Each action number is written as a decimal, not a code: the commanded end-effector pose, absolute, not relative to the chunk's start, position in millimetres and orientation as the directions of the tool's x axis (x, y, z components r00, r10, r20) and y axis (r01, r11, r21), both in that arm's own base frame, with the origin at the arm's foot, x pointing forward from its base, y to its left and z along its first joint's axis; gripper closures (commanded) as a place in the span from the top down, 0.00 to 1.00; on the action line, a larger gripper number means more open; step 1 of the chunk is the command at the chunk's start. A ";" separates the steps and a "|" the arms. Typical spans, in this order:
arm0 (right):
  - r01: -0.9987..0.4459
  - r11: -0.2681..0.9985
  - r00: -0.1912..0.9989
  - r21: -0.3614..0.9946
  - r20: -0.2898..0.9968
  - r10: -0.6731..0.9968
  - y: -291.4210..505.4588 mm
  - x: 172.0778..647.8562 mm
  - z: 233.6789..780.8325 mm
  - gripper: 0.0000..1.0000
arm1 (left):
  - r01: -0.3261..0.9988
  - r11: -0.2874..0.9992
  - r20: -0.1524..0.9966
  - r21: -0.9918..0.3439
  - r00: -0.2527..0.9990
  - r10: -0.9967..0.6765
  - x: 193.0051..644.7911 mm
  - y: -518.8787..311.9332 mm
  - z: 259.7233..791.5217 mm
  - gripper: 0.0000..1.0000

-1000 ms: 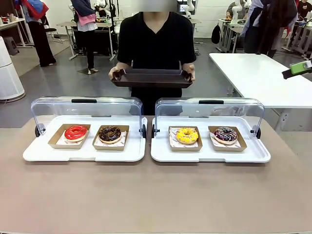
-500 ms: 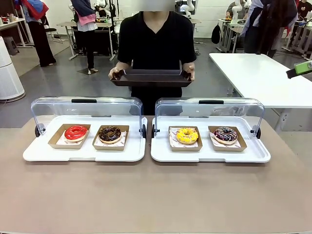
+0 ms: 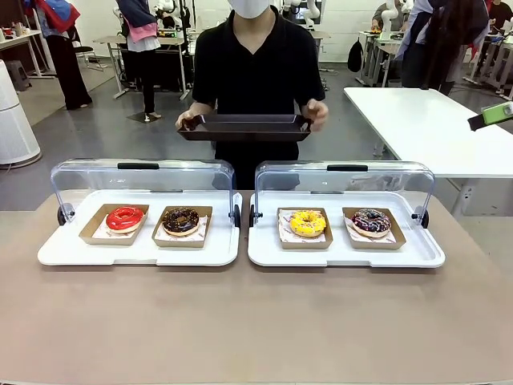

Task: Provide the desired donut to the person.
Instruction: Pick up and lift the Paper togo box containing the Donut pointed at by the person.

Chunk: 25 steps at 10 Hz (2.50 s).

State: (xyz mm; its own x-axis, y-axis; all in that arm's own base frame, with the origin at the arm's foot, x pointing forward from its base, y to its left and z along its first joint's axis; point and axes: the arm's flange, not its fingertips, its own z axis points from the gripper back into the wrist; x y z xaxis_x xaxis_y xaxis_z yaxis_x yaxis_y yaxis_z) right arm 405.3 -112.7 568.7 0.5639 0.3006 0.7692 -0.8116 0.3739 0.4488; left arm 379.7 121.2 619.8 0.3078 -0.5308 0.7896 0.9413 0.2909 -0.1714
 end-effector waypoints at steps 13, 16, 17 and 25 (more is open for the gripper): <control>-0.808 0.373 0.567 0.456 0.772 0.285 -112.0 407.3 569.7 1.00 | 0.944 0.280 0.791 -0.174 0.303 -0.531 379.6 123.0 622.3 1.00; -0.808 0.373 0.567 0.456 0.772 0.285 -112.0 407.3 569.7 1.00 | 0.944 0.280 0.791 -0.174 0.303 -0.531 379.6 123.0 622.3 1.00; -0.808 0.373 0.567 0.456 0.772 0.285 -112.0 407.3 569.7 1.00 | 0.944 0.280 0.791 -0.174 0.303 -0.531 379.6 123.0 622.3 1.00; -0.949 0.261 0.316 0.179 0.550 0.773 61.6 376.4 535.5 1.00 | 0.944 0.280 0.791 -0.174 0.303 -0.531 379.6 123.0 622.3 1.00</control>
